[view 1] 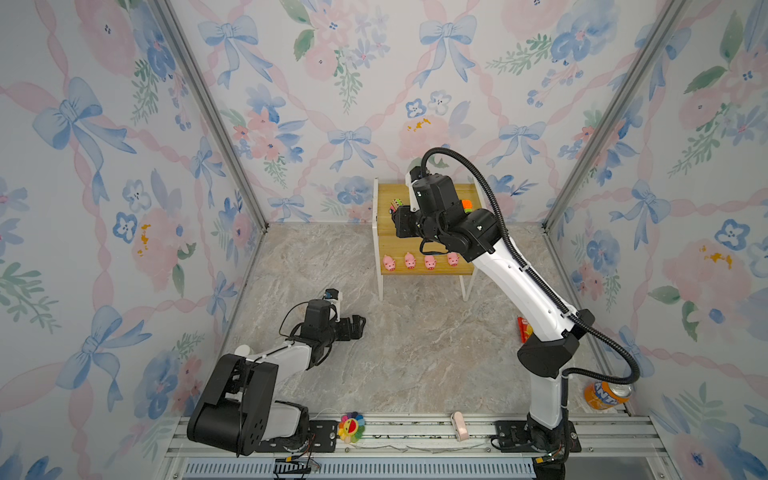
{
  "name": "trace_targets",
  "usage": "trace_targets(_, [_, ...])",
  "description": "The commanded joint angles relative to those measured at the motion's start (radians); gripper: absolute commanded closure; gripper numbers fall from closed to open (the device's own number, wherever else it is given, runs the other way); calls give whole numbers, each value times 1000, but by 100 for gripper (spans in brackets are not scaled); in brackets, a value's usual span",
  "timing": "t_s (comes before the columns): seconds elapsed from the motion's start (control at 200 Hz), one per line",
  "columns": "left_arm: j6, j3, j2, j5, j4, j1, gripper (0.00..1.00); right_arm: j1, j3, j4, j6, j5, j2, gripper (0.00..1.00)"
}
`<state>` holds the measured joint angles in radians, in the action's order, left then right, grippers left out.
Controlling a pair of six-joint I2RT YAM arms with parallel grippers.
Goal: Place and organize the plastic toys onto the shelf
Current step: 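Lift the pink truck with the right gripper up to the upper shelf, then set the truck beside the blue-topped pink truck and open the right gripper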
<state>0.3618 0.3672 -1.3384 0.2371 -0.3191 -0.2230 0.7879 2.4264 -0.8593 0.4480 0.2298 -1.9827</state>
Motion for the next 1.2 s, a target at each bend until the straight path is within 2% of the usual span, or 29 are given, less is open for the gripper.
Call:
trace_targets(0.0, [-18,-2,-5,21,-11,-8,2,-14,-10,34,35,29,2,81])
trace_targets(0.375, [-18,-5,-2,21,-12,-8,2,-10,-9,36,82,73,-20,81])
trace_targets(0.57, [-18,-5,1,21,-13,-8,2,4,0,45,82,96,-37,85])
trace_targets(1.195, [-18,-7,2,21,-14,-8,2,29,59,12,84,189,-95,85])
